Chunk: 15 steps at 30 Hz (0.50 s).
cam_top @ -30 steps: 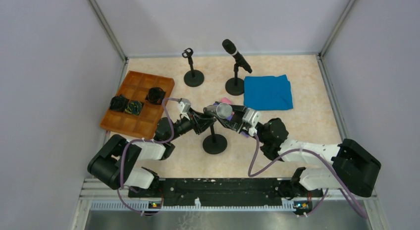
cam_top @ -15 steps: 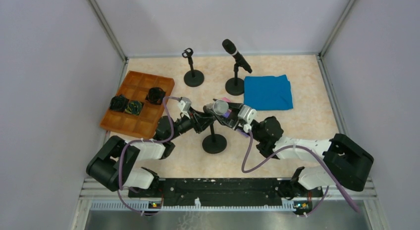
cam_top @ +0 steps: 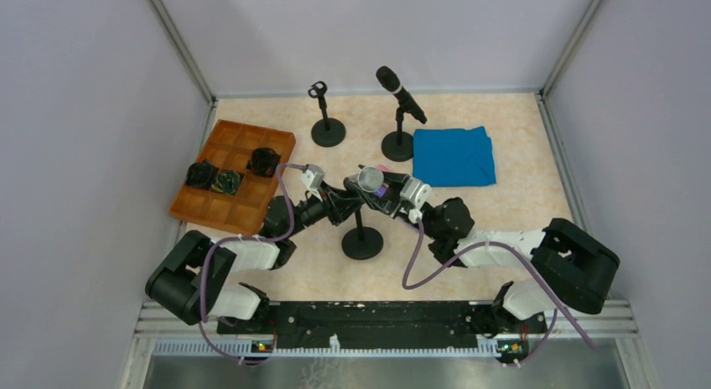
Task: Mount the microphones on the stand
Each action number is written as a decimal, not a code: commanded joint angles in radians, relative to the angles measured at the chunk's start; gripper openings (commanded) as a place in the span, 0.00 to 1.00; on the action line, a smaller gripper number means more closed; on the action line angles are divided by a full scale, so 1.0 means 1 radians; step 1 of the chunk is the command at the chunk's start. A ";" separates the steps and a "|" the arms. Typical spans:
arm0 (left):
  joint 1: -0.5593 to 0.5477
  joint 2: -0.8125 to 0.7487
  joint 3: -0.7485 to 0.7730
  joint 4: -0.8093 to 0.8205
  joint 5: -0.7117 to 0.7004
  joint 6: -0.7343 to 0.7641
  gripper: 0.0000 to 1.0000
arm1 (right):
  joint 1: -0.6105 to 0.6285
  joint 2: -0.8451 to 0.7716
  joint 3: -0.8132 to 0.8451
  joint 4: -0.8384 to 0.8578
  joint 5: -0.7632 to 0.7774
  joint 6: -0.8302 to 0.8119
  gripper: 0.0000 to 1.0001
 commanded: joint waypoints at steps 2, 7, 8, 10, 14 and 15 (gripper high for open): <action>-0.060 -0.048 0.027 0.090 0.202 0.099 0.00 | -0.017 0.179 -0.085 -0.516 0.084 -0.010 0.00; -0.060 -0.054 0.019 0.090 0.196 0.100 0.00 | -0.018 0.212 -0.104 -0.484 0.096 -0.010 0.00; -0.060 -0.054 0.018 0.090 0.196 0.100 0.00 | -0.017 0.218 -0.107 -0.478 0.098 -0.010 0.00; -0.060 -0.056 0.017 0.090 0.196 0.101 0.00 | -0.017 0.230 -0.113 -0.468 0.100 -0.010 0.00; -0.061 -0.058 0.016 0.090 0.197 0.100 0.00 | -0.019 0.251 -0.121 -0.440 0.110 -0.006 0.00; -0.060 -0.059 0.015 0.089 0.197 0.099 0.00 | -0.019 0.256 -0.123 -0.433 0.113 -0.002 0.00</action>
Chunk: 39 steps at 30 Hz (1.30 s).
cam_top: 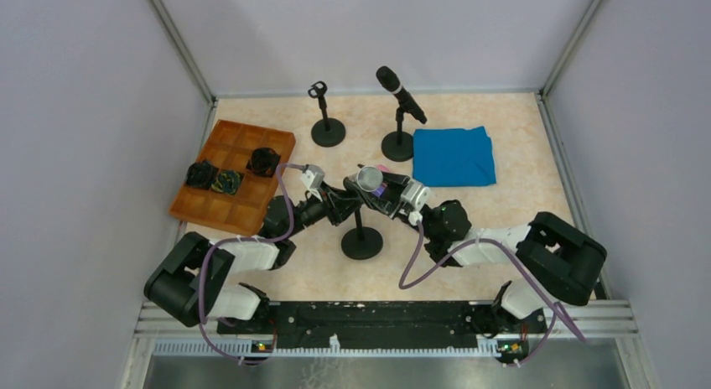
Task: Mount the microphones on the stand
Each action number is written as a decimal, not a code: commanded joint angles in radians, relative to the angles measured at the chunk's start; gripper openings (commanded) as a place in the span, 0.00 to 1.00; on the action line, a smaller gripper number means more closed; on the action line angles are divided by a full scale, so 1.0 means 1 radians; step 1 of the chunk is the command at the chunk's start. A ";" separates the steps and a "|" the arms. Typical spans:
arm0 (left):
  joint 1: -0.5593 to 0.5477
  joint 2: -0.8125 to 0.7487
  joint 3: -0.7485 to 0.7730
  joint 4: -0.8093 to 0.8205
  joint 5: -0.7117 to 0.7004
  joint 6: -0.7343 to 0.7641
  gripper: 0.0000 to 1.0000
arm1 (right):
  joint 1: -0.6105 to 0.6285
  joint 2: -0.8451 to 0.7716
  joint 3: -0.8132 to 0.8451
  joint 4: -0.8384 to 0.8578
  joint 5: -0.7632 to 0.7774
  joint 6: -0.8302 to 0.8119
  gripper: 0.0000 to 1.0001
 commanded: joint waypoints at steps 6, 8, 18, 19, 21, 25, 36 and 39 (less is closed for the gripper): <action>-0.060 -0.052 0.008 0.113 0.191 0.087 0.00 | -0.026 0.181 -0.121 -0.544 0.107 0.065 0.00; -0.060 -0.054 0.005 0.112 0.189 0.087 0.00 | -0.026 0.170 -0.116 -0.560 0.114 0.099 0.00; -0.060 -0.057 0.007 0.108 0.194 0.087 0.00 | -0.025 0.079 -0.017 -0.789 0.119 0.140 0.00; -0.060 -0.058 0.007 0.107 0.192 0.088 0.00 | -0.024 0.072 -0.014 -0.799 0.109 0.139 0.00; -0.060 -0.058 0.007 0.107 0.192 0.088 0.00 | -0.023 0.064 -0.024 -0.789 0.096 0.125 0.00; -0.060 -0.061 0.008 0.105 0.190 0.090 0.00 | -0.013 0.099 -0.058 -0.752 0.109 0.064 0.00; -0.061 -0.085 0.010 0.064 0.181 0.111 0.00 | 0.006 0.190 -0.097 -0.729 0.148 0.136 0.00; -0.060 -0.082 0.012 0.062 0.183 0.113 0.00 | 0.011 0.228 -0.105 -0.711 0.148 0.145 0.00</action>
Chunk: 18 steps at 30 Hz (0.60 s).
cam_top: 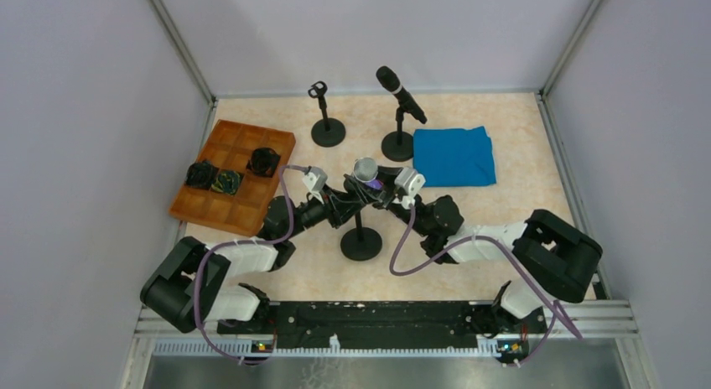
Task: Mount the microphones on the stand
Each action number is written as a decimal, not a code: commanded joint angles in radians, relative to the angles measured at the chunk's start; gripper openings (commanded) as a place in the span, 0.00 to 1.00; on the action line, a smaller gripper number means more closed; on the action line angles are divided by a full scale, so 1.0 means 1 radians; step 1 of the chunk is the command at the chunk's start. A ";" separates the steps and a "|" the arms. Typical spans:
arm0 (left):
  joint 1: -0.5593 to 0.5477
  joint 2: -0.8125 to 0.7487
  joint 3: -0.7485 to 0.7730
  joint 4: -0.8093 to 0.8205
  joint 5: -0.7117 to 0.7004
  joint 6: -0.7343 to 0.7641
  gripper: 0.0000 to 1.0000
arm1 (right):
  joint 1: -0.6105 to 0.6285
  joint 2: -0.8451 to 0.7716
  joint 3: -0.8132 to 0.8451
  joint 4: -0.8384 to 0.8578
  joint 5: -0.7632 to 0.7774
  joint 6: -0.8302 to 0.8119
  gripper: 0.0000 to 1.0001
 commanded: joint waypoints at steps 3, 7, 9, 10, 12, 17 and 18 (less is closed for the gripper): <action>-0.049 -0.043 0.015 0.125 0.178 0.072 0.00 | 0.005 0.241 -0.149 -0.589 0.070 0.054 0.00; -0.049 -0.048 0.016 0.124 0.177 0.073 0.00 | 0.005 0.284 -0.149 -0.563 0.074 0.056 0.00; -0.049 -0.049 0.015 0.121 0.176 0.074 0.00 | 0.005 0.297 -0.151 -0.551 0.077 0.056 0.00; -0.048 -0.051 0.015 0.121 0.176 0.074 0.00 | 0.005 0.301 -0.152 -0.545 0.078 0.056 0.00; -0.049 -0.051 0.013 0.121 0.176 0.074 0.00 | 0.005 0.309 -0.155 -0.538 0.079 0.055 0.00; -0.049 -0.053 0.010 0.120 0.174 0.074 0.00 | 0.005 0.331 -0.159 -0.516 0.081 0.055 0.00; -0.048 -0.052 0.011 0.121 0.174 0.074 0.00 | 0.005 0.336 -0.160 -0.512 0.082 0.056 0.00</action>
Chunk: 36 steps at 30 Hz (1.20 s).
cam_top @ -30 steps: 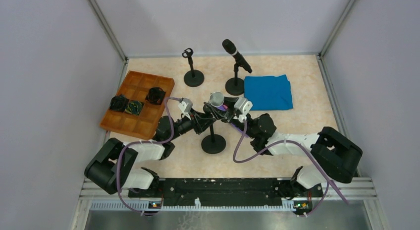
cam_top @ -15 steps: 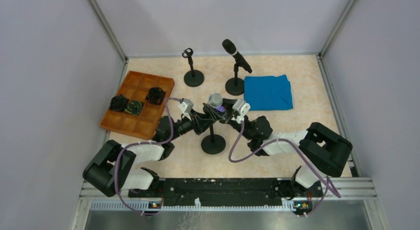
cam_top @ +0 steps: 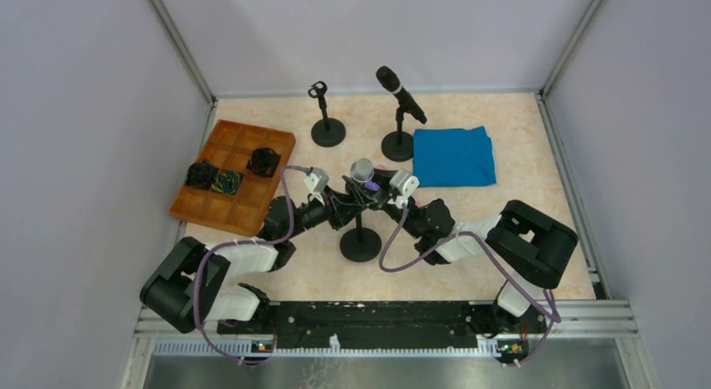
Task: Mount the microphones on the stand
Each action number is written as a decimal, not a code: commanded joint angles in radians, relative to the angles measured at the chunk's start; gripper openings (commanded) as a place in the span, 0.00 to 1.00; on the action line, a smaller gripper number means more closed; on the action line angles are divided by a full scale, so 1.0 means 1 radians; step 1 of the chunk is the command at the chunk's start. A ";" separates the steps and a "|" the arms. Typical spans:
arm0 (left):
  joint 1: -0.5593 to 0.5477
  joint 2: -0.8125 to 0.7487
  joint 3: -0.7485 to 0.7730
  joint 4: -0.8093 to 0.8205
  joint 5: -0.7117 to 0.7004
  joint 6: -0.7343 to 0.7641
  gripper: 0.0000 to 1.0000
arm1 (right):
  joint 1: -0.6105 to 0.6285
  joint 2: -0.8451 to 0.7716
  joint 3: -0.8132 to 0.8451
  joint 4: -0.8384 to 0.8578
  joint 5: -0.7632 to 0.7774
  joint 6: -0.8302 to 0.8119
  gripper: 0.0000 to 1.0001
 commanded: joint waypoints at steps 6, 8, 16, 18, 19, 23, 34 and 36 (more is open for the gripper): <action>-0.044 -0.054 0.007 0.131 0.147 0.072 0.00 | 0.004 0.233 -0.168 -0.604 0.027 0.048 0.00; -0.043 -0.056 0.006 0.131 0.146 0.071 0.00 | 0.004 0.244 -0.172 -0.594 0.028 0.051 0.00; -0.044 -0.054 0.003 0.127 0.132 0.072 0.00 | 0.011 0.220 -0.195 -0.554 0.041 0.039 0.00; -0.043 -0.055 0.000 0.123 0.121 0.075 0.00 | 0.022 0.173 -0.203 -0.555 0.048 0.025 0.00; -0.043 -0.055 -0.002 0.123 0.116 0.075 0.00 | 0.029 0.141 -0.204 -0.561 0.052 0.017 0.00; -0.044 -0.058 -0.009 0.124 0.102 0.076 0.00 | 0.051 -0.034 -0.187 -0.620 0.056 -0.002 0.10; -0.044 -0.058 -0.030 0.139 0.068 0.065 0.00 | 0.065 -0.344 -0.118 -0.710 0.033 0.011 0.53; -0.044 -0.059 -0.036 0.139 0.055 0.063 0.00 | 0.069 -0.389 -0.121 -0.713 0.031 0.012 0.57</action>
